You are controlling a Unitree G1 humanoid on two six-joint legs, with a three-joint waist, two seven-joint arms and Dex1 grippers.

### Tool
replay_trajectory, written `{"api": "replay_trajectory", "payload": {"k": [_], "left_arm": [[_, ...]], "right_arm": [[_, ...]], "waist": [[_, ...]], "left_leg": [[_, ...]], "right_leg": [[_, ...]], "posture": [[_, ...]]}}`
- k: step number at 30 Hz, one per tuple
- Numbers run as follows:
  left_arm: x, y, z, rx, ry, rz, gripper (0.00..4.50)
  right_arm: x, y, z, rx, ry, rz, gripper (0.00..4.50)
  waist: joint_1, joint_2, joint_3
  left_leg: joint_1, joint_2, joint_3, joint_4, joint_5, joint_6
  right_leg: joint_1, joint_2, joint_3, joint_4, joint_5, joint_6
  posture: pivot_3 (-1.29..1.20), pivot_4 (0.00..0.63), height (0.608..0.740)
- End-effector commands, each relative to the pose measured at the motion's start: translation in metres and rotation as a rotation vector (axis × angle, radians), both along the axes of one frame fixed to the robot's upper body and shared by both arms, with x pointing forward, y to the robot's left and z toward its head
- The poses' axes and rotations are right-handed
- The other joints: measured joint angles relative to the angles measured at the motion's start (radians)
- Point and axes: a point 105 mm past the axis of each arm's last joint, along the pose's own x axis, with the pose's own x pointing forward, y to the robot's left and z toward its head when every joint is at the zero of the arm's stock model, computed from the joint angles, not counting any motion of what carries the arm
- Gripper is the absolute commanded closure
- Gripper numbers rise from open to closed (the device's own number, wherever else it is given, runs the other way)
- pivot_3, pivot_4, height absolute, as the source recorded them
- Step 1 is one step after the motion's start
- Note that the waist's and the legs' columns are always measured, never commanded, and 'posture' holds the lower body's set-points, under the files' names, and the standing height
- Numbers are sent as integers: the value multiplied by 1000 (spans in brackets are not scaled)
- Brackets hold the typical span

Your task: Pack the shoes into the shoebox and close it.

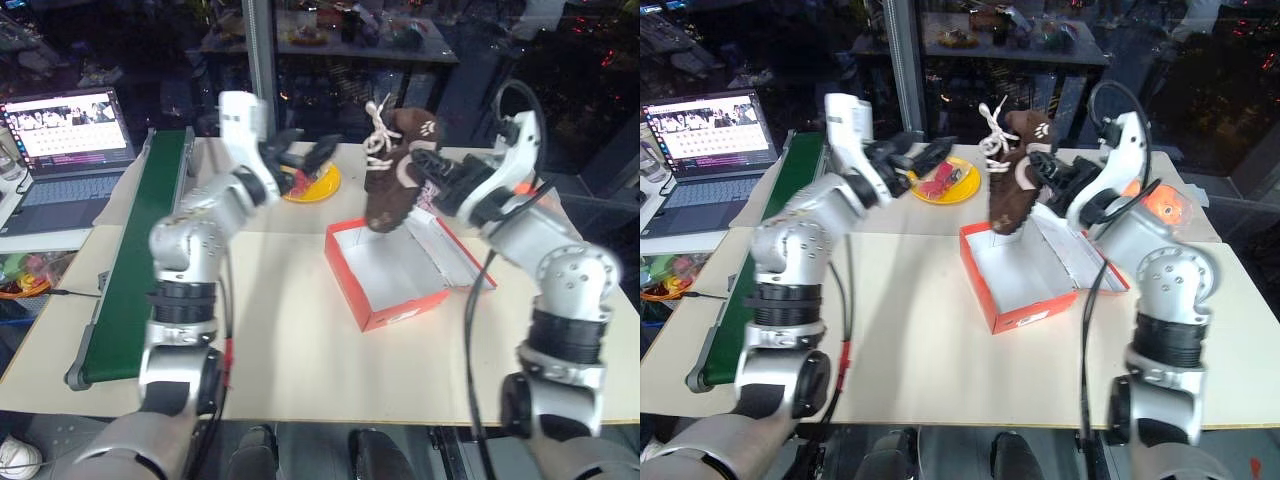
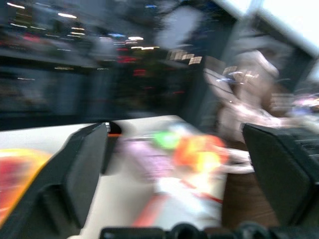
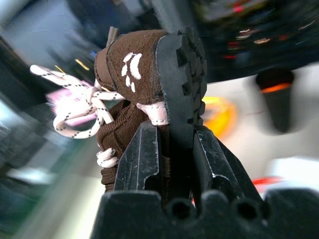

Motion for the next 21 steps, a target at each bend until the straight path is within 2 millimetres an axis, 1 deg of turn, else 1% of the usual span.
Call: {"api": "replay_trajectory", "payload": {"k": [1,3,4,6,7,8,13,16,19,21], "left_arm": [[-20,-21,-13,129,-28,-116,56],[-27,-28,-19,124,-16,-135,56],[-30,-31,-22,122,-12,-143,56],[-35,-36,-25,122,-12,-151,56],[-37,-37,-25,121,-12,-151,56],[-38,-37,-25,114,-10,-147,56],[-41,-30,-27,96,2,-118,56],[-42,-29,-29,90,10,-111,56],[-42,-31,-29,79,13,-113,56],[-43,-33,-30,81,13,-115,56]], "right_arm": [[4,9,-31,-182,81,82,4141],[6,13,-50,-237,128,124,4141],[6,15,-58,-255,146,143,4141],[10,13,-79,-295,186,147,4141],[12,11,-85,-308,196,149,4141],[13,10,-89,-327,203,149,4141],[15,12,-90,-377,212,182,4141],[18,11,-94,-406,226,191,4141],[24,12,-111,-413,262,196,4141],[28,10,-124,-452,277,193,4141]], "waist": [[1,0,0],[5,0,0],[8,0,0],[11,0,0],[12,0,1],[13,0,1],[9,0,1],[5,0,1],[5,0,1],[5,0,1]], "left_leg": [[0,0,0,0,0,0],[-1,0,1,-1,-1,1],[-4,0,0,0,-1,1],[-9,0,0,2,-1,1],[-11,0,0,4,0,1],[-12,-1,0,5,0,1],[-10,-1,0,7,0,1],[-9,-1,0,8,0,1],[-9,-1,-1,9,0,1],[-9,-1,-1,9,0,1]], "right_leg": [[0,0,0,-1,0,0],[0,0,0,-1,-1,1],[-3,0,0,-1,-1,1],[-7,0,-1,1,-1,1],[-9,0,0,1,0,1],[-9,-1,0,2,0,2],[-8,-1,0,2,1,2],[-8,0,0,3,2,2],[-7,0,0,4,2,2],[-7,0,0,4,2,2]], "posture": [[0,150,736],[0,150,736],[0,150,736],[0,150,736],[0,150,736],[0,150,736],[0,150,736],[0,150,736],[0,150,736],[0,150,736]]}}
